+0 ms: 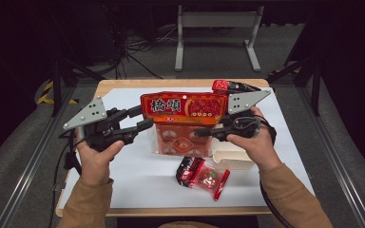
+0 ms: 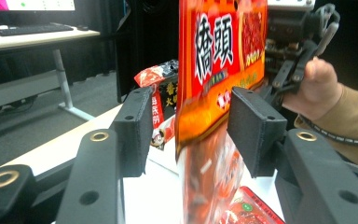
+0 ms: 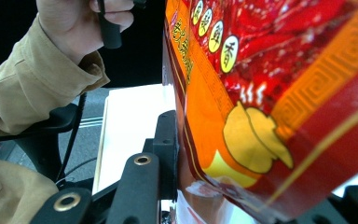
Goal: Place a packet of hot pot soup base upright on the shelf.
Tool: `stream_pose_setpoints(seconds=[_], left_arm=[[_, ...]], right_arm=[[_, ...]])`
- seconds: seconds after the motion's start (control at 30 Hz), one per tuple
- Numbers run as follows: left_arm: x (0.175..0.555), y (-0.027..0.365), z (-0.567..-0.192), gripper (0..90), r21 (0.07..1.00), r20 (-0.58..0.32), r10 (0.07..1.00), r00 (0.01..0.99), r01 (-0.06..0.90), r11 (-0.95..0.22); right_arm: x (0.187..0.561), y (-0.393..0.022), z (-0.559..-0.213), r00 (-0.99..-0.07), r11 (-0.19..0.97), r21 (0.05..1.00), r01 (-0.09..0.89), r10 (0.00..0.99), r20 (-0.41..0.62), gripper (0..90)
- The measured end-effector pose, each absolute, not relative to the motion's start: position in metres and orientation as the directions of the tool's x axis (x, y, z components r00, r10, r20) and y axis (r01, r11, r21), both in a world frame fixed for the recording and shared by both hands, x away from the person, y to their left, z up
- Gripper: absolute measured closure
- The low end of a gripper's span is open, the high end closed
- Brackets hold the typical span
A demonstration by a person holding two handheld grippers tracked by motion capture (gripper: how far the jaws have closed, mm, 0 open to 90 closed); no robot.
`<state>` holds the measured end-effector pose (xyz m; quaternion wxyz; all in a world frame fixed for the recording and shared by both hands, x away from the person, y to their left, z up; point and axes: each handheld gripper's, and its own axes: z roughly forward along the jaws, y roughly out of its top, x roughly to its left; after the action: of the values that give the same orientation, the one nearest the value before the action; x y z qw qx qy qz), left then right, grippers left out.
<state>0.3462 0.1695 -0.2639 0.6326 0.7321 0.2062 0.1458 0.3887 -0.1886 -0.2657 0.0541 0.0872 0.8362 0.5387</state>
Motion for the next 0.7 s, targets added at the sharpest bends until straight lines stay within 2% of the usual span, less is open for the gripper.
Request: stream_pose_setpoints(seconds=[0.43,0.7], left_arm=[[0.348,0.176,-0.266,44.5,0.981,-0.058,0.508,0.859,0.142,-0.129],[0.353,0.173,-0.271,41.2,0.968,-0.060,0.510,0.858,0.174,-0.179]], right_arm=[[0.389,-0.204,-0.247,-0.967,0.397,0.912,0.102,0.256,-0.003,70.3],[0.391,-0.220,-0.238,-0.952,0.395,0.912,0.109,0.305,-0.018,70.3]])
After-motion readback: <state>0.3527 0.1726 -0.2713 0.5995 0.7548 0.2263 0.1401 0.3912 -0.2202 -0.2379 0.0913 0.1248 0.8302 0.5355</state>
